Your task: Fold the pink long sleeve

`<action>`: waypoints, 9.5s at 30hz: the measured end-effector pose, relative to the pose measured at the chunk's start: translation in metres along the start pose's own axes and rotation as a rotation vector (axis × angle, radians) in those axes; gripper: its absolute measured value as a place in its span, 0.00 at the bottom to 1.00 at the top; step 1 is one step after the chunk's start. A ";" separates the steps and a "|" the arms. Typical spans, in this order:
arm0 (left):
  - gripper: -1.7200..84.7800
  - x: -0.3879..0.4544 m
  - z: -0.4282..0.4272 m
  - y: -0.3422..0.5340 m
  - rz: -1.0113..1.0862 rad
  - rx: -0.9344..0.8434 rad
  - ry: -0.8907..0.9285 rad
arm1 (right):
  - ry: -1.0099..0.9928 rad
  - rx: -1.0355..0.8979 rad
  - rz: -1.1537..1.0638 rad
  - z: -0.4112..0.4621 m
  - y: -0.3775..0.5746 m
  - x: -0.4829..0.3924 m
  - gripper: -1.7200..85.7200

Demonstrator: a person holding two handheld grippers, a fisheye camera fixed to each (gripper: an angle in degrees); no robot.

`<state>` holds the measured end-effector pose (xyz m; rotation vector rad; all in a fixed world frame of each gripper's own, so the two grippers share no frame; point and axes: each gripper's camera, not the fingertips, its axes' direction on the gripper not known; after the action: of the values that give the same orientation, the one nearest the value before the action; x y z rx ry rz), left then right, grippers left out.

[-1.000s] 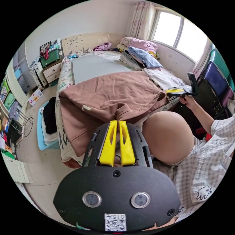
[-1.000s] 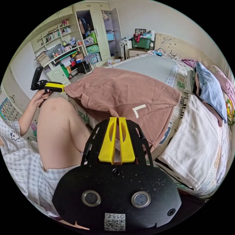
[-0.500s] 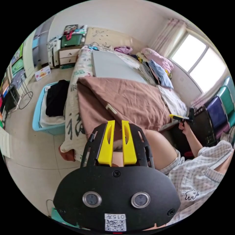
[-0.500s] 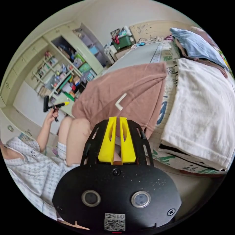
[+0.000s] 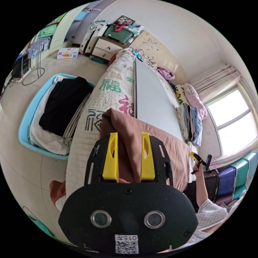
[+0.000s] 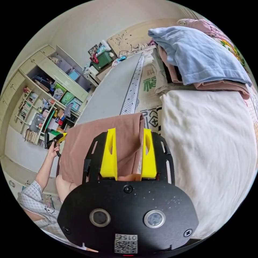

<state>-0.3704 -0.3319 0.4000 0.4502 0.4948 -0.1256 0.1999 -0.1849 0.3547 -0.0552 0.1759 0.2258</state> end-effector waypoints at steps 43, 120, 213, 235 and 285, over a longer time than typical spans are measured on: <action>0.04 0.274 -0.206 0.367 0.488 1.043 -0.384 | 0.306 0.643 -0.182 0.004 0.443 -0.079 0.04; 0.02 0.356 -0.017 0.309 -0.036 0.205 -0.245 | 0.540 0.062 0.096 0.368 0.404 -0.121 0.01; 0.01 0.376 -0.129 0.322 0.129 0.210 -0.286 | 0.269 0.104 0.120 0.304 0.385 -0.091 0.01; 0.02 0.344 -0.294 0.422 0.358 0.520 -0.065 | 0.206 0.553 -0.703 0.100 0.614 -0.044 0.01; 0.01 0.227 -0.181 0.319 0.185 0.247 0.099 | -0.105 0.167 -0.341 0.174 0.369 -0.039 0.02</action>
<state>-0.1787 0.0320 0.2716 0.7445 0.5341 0.0144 0.1073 0.1783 0.5203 0.0921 0.0779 -0.1260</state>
